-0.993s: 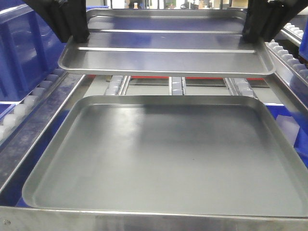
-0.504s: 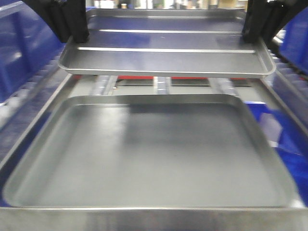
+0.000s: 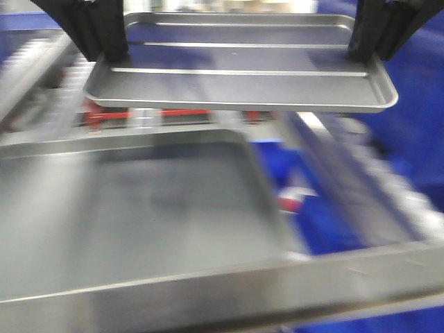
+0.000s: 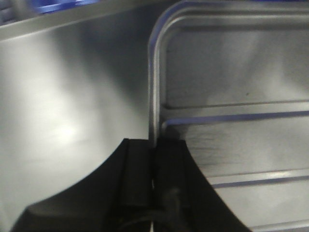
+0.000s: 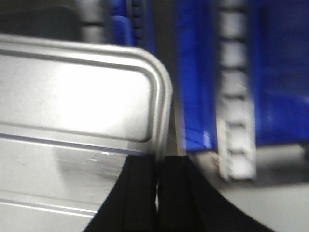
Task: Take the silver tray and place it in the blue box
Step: 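Turn the base away from the conveyor shelf holding the tray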
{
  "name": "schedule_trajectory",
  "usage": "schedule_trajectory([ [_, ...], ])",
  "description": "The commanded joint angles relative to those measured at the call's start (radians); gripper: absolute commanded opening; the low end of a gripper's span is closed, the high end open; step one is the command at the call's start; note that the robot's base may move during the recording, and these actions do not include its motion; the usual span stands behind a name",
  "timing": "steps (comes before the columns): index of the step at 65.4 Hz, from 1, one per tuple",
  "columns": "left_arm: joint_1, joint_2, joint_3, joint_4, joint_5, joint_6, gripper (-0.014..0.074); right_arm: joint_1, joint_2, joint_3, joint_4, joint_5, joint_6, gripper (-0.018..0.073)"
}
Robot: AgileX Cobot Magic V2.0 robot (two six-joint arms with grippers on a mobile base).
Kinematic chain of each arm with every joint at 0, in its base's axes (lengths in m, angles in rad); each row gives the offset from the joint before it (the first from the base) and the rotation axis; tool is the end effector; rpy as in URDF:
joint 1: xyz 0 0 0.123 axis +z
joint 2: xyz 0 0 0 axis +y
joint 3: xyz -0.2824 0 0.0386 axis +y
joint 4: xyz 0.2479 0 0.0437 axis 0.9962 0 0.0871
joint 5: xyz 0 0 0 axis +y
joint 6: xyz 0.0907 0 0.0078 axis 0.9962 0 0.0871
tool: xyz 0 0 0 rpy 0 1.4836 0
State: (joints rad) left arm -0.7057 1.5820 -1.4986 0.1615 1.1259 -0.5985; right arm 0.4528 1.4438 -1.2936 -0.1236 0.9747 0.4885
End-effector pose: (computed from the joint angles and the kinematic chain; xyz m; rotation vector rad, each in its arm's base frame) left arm 0.2611 -0.2051 0.3468 0.1923 2.6755 -0.1987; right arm 0.2742 0.1230 0.3362 -0.0076 2.6075 0.1818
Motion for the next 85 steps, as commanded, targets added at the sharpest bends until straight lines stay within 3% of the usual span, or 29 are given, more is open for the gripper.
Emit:
schedule_trajectory([
  [1,0.001,-0.037,-0.033,0.054,0.018,0.011,-0.0105,-0.009,-0.040,-0.031,-0.061,-0.025,-0.019,0.0057],
  [85,0.001,-0.037,-0.033,0.054,0.018,0.011,-0.0105,-0.009,-0.040,-0.031,-0.061,-0.025,-0.019,0.0057],
])
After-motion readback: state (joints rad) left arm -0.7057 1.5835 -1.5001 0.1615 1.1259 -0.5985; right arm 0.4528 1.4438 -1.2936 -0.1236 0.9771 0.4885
